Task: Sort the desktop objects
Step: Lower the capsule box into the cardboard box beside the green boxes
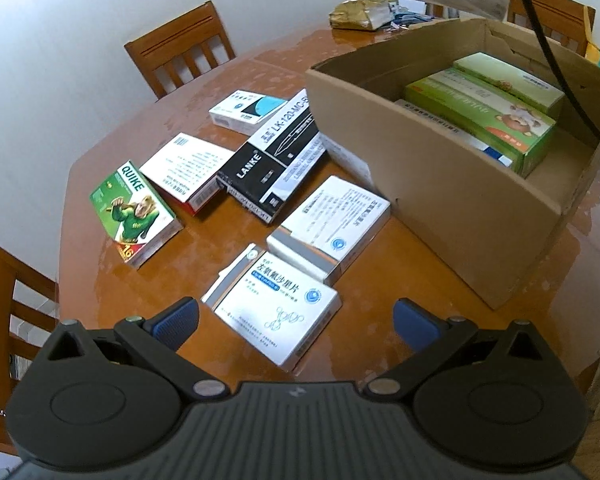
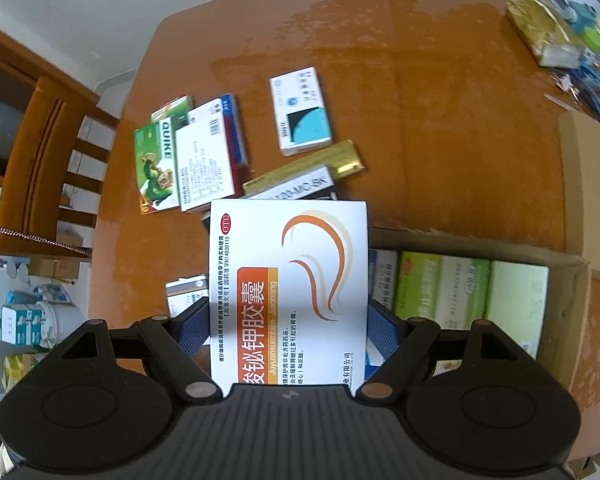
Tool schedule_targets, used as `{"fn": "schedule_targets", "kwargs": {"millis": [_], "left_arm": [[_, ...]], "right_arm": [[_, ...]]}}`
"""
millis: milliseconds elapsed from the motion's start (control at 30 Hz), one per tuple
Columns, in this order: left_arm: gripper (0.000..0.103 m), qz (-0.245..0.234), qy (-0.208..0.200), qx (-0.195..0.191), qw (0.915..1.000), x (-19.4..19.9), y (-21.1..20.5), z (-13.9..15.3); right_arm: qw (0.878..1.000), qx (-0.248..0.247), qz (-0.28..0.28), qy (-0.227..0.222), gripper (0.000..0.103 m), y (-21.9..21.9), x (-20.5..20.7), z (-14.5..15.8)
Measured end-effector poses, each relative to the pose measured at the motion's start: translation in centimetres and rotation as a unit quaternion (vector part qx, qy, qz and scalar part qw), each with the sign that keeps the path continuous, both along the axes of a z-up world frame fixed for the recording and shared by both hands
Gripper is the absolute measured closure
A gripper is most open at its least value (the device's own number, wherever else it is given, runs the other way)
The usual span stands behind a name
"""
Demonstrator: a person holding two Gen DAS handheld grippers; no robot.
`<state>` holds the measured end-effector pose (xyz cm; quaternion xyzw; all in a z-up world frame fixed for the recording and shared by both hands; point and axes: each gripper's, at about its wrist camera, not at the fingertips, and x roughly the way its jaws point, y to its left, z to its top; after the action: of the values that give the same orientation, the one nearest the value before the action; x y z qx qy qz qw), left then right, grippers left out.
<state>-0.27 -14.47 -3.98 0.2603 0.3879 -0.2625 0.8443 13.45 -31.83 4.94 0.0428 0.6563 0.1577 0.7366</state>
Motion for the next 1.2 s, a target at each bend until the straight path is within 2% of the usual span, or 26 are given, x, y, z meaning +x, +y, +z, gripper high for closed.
{"fn": "schedule_targets", "kwargs": {"millis": [233, 500, 867, 1200], "left_arm": [[0.000, -0.009, 0.000, 0.005, 0.9999, 0.1, -0.3, 0.1], [0.000, -0.019, 0.000, 0.009, 0.9998, 0.3, -0.8, 0.1], [0.000, -0.018, 0.001, 0.005, 0.9998, 0.6, -0.6, 0.1], [0.000, -0.022, 0.006, 0.013, 0.9997, 0.8, -0.5, -0.2]], "right_arm": [[1.000, -0.003, -0.022, -0.002, 0.019, -1.9, -0.5, -0.5], [0.999, -0.007, -0.037, 0.015, 0.019, -3.0, -1.1, -2.6], [0.998, -0.031, -0.045, 0.043, 0.019, -2.1, -1.4, -6.4], [0.997, -0.053, -0.057, 0.030, 0.019, -1.0, -1.6, -8.5]]}}
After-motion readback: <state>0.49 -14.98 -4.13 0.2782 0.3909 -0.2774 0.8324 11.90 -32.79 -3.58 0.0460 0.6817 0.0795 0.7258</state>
